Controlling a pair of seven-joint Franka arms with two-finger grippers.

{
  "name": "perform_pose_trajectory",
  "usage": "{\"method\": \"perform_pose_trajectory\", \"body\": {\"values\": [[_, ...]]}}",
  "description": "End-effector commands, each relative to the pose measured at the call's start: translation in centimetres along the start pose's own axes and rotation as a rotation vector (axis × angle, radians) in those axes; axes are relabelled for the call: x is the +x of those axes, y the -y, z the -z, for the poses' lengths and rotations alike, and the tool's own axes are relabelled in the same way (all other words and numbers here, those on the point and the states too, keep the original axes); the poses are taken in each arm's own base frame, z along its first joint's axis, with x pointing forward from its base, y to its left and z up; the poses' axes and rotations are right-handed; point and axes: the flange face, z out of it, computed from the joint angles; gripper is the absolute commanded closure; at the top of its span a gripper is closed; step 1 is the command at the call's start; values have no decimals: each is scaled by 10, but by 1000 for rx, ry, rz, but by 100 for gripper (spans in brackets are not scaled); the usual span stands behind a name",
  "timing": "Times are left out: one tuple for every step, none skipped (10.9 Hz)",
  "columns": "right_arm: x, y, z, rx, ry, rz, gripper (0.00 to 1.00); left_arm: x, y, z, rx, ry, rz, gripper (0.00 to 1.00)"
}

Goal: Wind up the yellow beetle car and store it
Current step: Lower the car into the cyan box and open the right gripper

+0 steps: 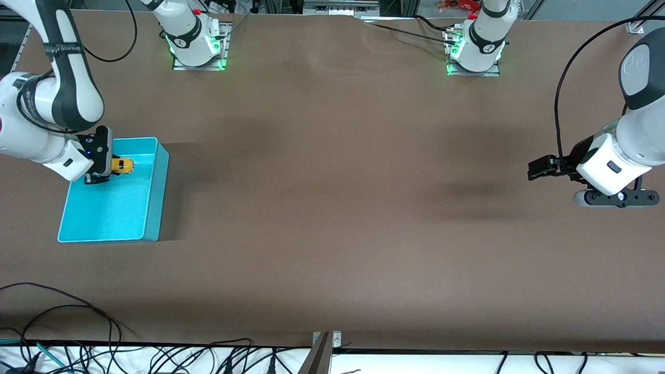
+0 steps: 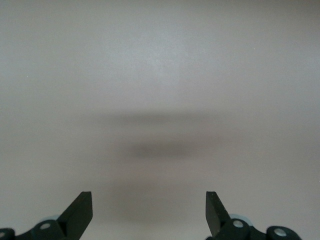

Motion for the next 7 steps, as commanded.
{"method": "perform_pose_trajectory", "body": {"values": [[-23,2,-39,41,-67,24,100,0,-2,5,6,-1,-14,0],[-29,2,-52,57,-75,40,100,0,-2,5,4,0,-14,0],[-32,3,-66,77,-84,50,100,-1,-2,5,4,1,-14,0],[-38,5,-77,91,-95,66,100,0,-2,5,4,0,-14,0],[-40,6,-84,100,-100,68,100,-1,-2,6,4,0,-14,0],[-41,7,-91,111,-107,65,100,0,-2,5,4,0,-14,0],[-46,10,-99,123,-117,73,100,0,-2,5,4,0,-14,0]]}}
